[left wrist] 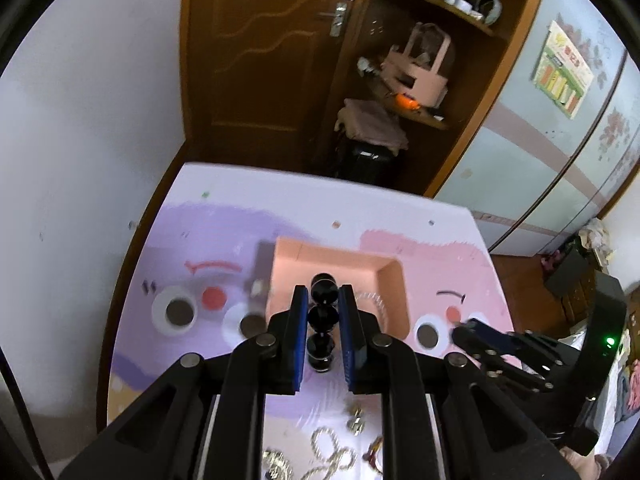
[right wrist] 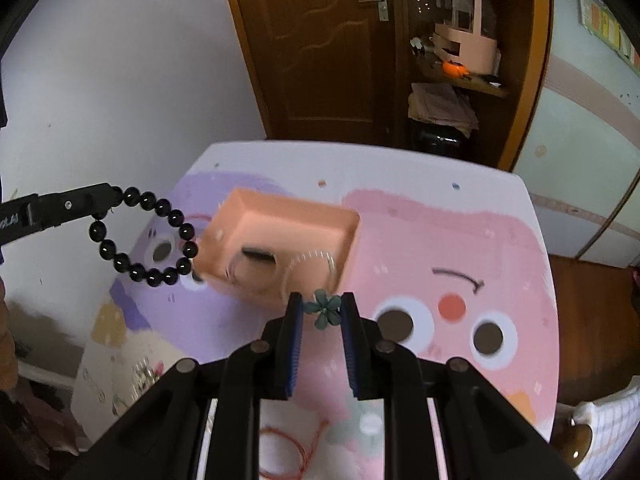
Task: Organize jewelry
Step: 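Carry the black bracelet into the box and open the left tool while the right tool drops the brooch in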
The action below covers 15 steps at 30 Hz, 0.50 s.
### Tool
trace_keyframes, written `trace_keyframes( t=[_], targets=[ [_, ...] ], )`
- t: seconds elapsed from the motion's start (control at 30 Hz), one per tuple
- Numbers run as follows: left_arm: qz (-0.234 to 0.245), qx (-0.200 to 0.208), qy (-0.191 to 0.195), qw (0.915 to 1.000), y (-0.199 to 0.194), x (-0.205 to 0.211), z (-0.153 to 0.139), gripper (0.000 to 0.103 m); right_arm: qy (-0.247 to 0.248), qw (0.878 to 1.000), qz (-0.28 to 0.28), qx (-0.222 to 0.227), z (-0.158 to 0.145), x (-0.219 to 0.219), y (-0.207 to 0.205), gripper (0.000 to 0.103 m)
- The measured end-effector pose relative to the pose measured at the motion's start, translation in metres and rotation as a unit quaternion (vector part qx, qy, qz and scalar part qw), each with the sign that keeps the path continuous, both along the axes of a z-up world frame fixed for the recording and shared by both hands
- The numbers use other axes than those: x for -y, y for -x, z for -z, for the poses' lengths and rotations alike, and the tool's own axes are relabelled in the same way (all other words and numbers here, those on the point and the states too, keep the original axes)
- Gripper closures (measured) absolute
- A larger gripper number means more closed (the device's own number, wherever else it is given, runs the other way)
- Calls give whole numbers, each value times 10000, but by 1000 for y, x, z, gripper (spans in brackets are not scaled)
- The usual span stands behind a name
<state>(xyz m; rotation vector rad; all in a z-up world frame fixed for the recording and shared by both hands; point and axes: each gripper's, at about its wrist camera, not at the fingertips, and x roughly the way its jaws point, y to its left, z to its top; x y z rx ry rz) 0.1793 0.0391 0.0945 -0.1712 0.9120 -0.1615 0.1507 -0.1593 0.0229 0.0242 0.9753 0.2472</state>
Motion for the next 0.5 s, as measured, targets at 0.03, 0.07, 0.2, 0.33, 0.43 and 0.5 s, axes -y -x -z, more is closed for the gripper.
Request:
trace_keyframes(
  t=[0.03, 0.07, 0.2, 0.33, 0.43, 0.5],
  targets=[
    [27, 18, -24, 10000, -6, 5, -1, 91, -47, 10000, 22, -14, 0, -1, -8, 85],
    [51, 18, -42, 10000, -11, 9, 0, 91, -100, 9999, 25, -36, 1, -3, -15, 85],
    [121, 15, -302, 9995, -34, 26, 15, 91, -246, 9995, 45, -210, 12, -12, -45, 85],
    [105, -135, -476, 9987, -57, 34, 41, 90, -265, 9989, 50, -387, 30, -21, -67, 85],
    [9, -242, -564, 9981, -72, 33, 63, 90, -241, 9983, 64, -520, 43, -25, -76, 85],
    [-15, -281, -607, 9978, -80, 31, 77, 90, -212, 9981, 65, -583, 52, -27, -80, 84]
  ],
)
